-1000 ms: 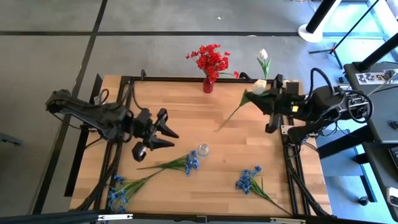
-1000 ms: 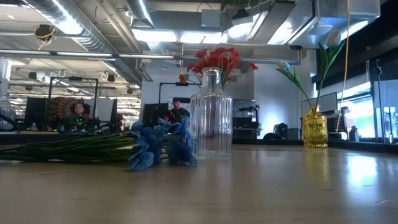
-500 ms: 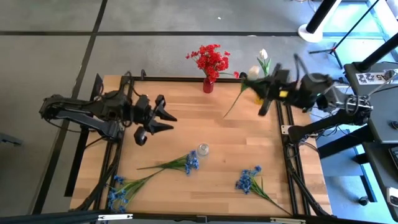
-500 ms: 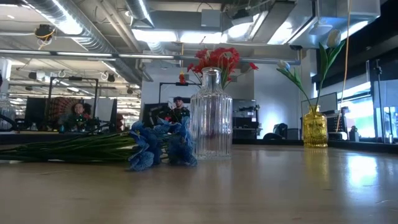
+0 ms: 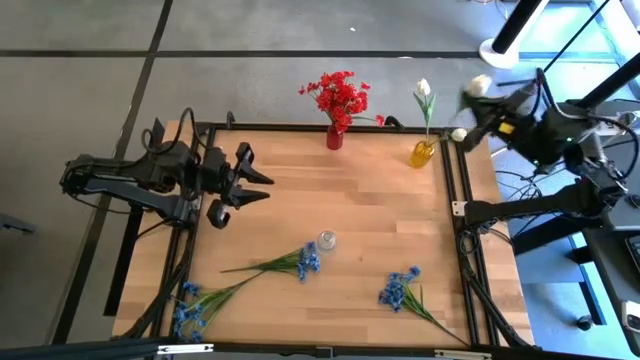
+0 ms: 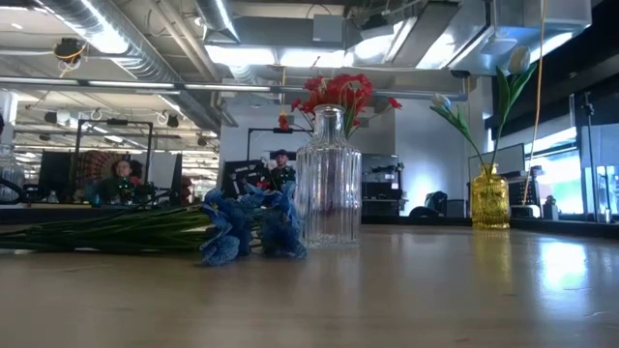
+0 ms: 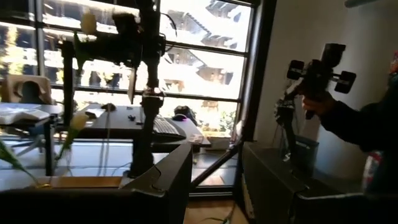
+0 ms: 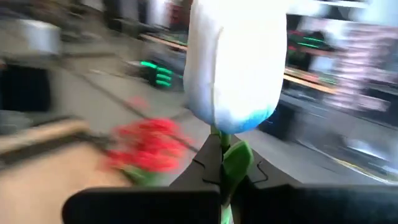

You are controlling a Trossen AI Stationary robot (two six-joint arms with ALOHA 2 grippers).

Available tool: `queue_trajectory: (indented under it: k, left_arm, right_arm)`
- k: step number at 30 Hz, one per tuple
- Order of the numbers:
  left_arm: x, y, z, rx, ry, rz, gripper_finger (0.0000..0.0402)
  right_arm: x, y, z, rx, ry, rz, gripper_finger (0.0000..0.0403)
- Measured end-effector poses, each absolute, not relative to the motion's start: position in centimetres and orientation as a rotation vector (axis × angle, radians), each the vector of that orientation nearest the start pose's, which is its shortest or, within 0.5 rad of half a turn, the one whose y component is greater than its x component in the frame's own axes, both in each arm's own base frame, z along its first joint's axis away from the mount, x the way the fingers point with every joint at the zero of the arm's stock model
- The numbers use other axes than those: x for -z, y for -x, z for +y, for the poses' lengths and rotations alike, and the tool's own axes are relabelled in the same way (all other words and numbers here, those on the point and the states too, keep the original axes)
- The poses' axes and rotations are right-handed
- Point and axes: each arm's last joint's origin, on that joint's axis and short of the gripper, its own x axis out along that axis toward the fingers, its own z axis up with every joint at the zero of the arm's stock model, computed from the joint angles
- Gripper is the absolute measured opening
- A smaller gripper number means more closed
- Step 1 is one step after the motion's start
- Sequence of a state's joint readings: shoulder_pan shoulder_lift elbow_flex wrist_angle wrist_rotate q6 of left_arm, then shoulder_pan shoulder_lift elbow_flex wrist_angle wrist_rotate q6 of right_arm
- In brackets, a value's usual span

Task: Sort flowers into vase by color
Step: Put the white flower into the yellow vase

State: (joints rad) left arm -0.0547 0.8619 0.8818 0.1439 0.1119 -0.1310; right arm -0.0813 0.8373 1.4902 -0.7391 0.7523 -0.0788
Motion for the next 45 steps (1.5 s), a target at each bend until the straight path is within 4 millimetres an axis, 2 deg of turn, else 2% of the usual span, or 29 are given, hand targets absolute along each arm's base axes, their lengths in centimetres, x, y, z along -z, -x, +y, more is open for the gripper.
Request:
queue_trajectory:
  k: [3,11,15,22,31,33,39,45]
  left_arm:
    - [-38.5,-18.7,-1.2,0.143,0.112,-0.159,0.0137]
    - [-38.5,-18.7,-1.4,0.143,0.131,-0.163,0.0137]
    - [-38.5,-18.7,-1.8,0.172,0.148,-0.16,0.0137]
    - [-38.5,-18.6,-2.7,0.216,0.154,-0.155,0.0137]
    - [-38.5,-18.5,-2.9,0.23,0.161,-0.153,0.0137]
    - [-38.5,-18.5,-2.9,0.23,0.171,-0.151,0.0137]
    - [-38.8,-18.0,-2.8,0.226,0.181,-0.166,0.0137]
    - [-38.9,-17.7,-2.4,0.207,0.178,-0.171,0.0137]
  right_arm:
    - [-48.0,-8.2,-3.3,0.985,0.113,0.146,0.0001]
    - [-42.5,-11.2,-6.7,1.179,0.083,0.204,0.0001]
    - [-41.2,-11.4,-8.3,1.254,0.074,0.185,0.0001]
    - [-40.0,-11.2,-10.1,1.246,0.049,0.203,0.0001]
    - [-38.5,-11.5,-10.9,1.213,-0.015,0.242,0.0001]
    - [-38.7,-11.4,-10.8,1.216,-0.026,0.229,0.0001]
    - [-41.2,-10.3,-10.0,1.218,-0.022,0.162,0.0001]
    - [-40.6,-10.2,-9.9,1.217,-0.043,0.231,0.0001]
